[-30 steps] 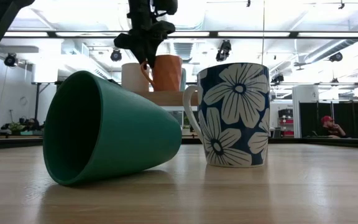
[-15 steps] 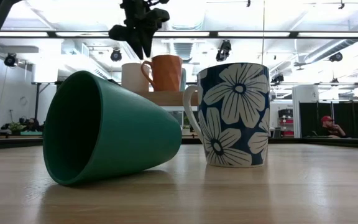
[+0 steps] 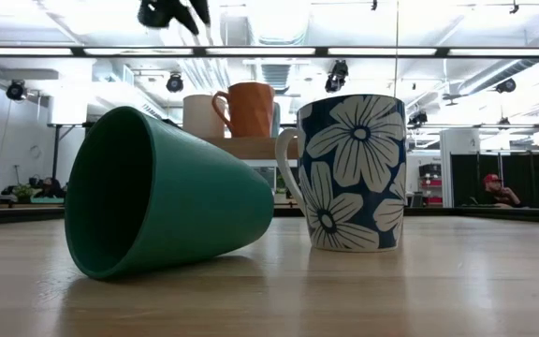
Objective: Stack small to large cups/mugs on shelf
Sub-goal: Put the dark green cup on the shelf
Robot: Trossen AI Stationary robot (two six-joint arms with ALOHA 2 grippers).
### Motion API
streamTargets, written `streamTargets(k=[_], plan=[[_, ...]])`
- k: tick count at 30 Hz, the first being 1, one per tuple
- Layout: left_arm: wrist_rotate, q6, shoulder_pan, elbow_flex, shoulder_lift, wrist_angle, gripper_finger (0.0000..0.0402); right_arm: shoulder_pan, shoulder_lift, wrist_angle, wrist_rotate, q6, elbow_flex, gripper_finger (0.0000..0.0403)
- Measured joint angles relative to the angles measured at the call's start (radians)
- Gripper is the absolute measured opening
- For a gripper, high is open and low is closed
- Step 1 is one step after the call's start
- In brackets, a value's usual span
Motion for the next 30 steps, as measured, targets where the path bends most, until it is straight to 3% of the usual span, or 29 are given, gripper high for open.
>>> streamTargets(k=[6,8,11,15,18,20,26,30], plan=[[-0.008,-0.045,-0.103,0.000,-0.121,0.007,0.0109,-0.132,0.130,0.026,-0.562,0.000,-0.001,0.0260],[0.010,-0.003,-0.154,-0.002,-0.137,0.011,0.0109,-0.132,0.182,0.025,-0.652,-0.004,-0.003,0.0260],[0.146,0.144,-0.227,-0.010,-0.141,0.010,0.0109,-0.117,0.250,0.021,-0.740,-0.024,-0.002,0.0260],[0.339,0.304,-0.325,-0.029,-0.129,0.007,0.0109,-0.098,0.363,0.007,-0.771,0.035,-0.002,0.0260],[0.363,0.411,-0.388,-0.045,-0.127,-0.037,0.0109,-0.095,0.466,-0.005,-0.771,0.129,-0.003,0.0260],[0.294,0.471,-0.424,-0.058,-0.129,-0.088,0.0109,-0.092,0.534,-0.005,-0.772,0.187,-0.003,0.0260],[-0.040,0.530,-0.492,-0.131,-0.189,-0.084,0.0109,-0.052,0.725,-0.020,-0.774,0.277,-0.003,0.0260],[-0.100,0.502,-0.495,-0.207,-0.235,-0.086,0.0109,-0.025,0.816,-0.084,-0.774,0.288,-0.004,0.0260]])
